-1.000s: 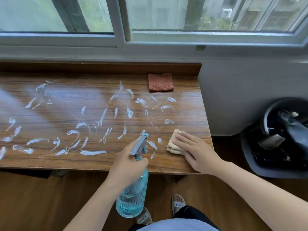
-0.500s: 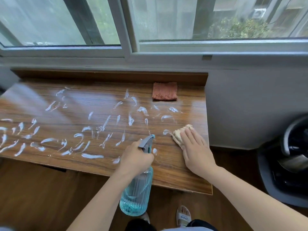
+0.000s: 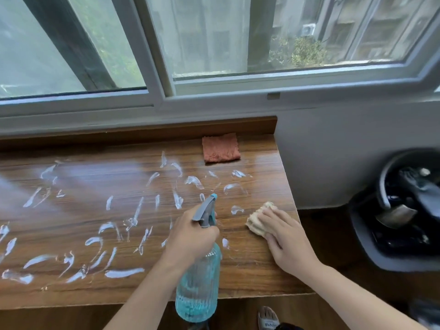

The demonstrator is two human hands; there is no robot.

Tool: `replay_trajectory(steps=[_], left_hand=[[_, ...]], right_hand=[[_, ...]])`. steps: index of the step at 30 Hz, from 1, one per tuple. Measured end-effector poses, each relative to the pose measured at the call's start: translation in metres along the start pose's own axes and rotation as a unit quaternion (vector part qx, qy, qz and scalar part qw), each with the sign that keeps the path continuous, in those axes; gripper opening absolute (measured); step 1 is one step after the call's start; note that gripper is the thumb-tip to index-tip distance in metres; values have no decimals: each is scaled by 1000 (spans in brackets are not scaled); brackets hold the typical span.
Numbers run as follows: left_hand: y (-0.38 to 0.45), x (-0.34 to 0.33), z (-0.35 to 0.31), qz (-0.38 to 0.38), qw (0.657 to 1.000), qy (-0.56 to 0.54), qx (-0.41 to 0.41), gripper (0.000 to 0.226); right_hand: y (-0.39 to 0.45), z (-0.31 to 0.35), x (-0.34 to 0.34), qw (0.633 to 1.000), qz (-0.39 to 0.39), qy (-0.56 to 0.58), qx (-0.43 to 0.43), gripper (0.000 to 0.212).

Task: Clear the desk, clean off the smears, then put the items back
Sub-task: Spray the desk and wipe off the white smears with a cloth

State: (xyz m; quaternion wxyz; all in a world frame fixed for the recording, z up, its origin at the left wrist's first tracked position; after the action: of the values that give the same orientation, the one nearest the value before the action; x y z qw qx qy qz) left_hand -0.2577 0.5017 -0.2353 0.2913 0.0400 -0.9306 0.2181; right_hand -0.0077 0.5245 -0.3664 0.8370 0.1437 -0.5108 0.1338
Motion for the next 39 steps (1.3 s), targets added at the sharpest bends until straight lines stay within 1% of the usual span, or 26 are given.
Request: replay_trajectory(steps=[3,6,8,11,13,15,18,21,23,24,26,29,32,34,35,36,39], left_hand=[[12,12,3,14,1000,-4,-14,23],[24,20,7,14,999,20,-38,13],[28,26,9,21,999,27,-39,17],[32,33,11,24,999,3,-37,24],[34,35,10,21,999,4,-38,26],[34,35,7,21,999,-3,-43,26],[34,34,5,21,999,-12,-46,24],[34,33,4,21,998,-17,-57,25],[35,32,5,22,998,-20,-59,24],[36,31,6,22,998,-20,-60,24],[36,31,7,18,998,-15,-65,22],[34,31,9,15,998,-18,-62,24],[33,31,12,21,998,-29,-53,27],[33,30,13,24,998,-35,-47,30],[34,30,14,23,998,-34,-45,31],[34,30,14,23,998,-31,-44,31],[34,30,16,15,998,-31,-50,29]], right_hand=[[19,1,0,999,-38,-24,-11,48],[43,2,-1,996,-25,-83,-16,51],[69,2,1,994,-19,-101,-28,48],[123,-10,0,993,-9,-105,-57,38],[159,-18,-6,991,1,-107,-80,39],[183,-18,-14,991,6,-106,-78,40],[187,-7,-16,998,-6,-62,-14,42],[161,5,-7,995,33,-32,87,40],[129,10,-3,987,66,-25,145,45],[113,9,-4,983,80,-30,165,49],[91,1,-5,979,90,-40,177,54],[108,-8,0,988,56,-41,136,49],[160,-3,-8,995,10,-81,54,35],[184,7,-19,996,3,-87,-17,38],[186,12,-24,996,-1,-90,-24,39],[182,17,-26,996,4,-91,-7,40],[136,22,-19,987,57,-56,142,48]])
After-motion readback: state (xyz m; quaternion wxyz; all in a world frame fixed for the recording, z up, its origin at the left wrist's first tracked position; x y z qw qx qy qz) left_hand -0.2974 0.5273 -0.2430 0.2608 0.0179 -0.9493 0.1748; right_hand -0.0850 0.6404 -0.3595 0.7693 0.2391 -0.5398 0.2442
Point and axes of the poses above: each hand's wrist, its own y-axis towards the middle knuckle, its own x-axis out of the back of the hand, z = x × y, the point moved 1 cm from there along y, towards the middle knuckle, and after that the axes turned 2 degrees about -y, right-handed, at the moved point
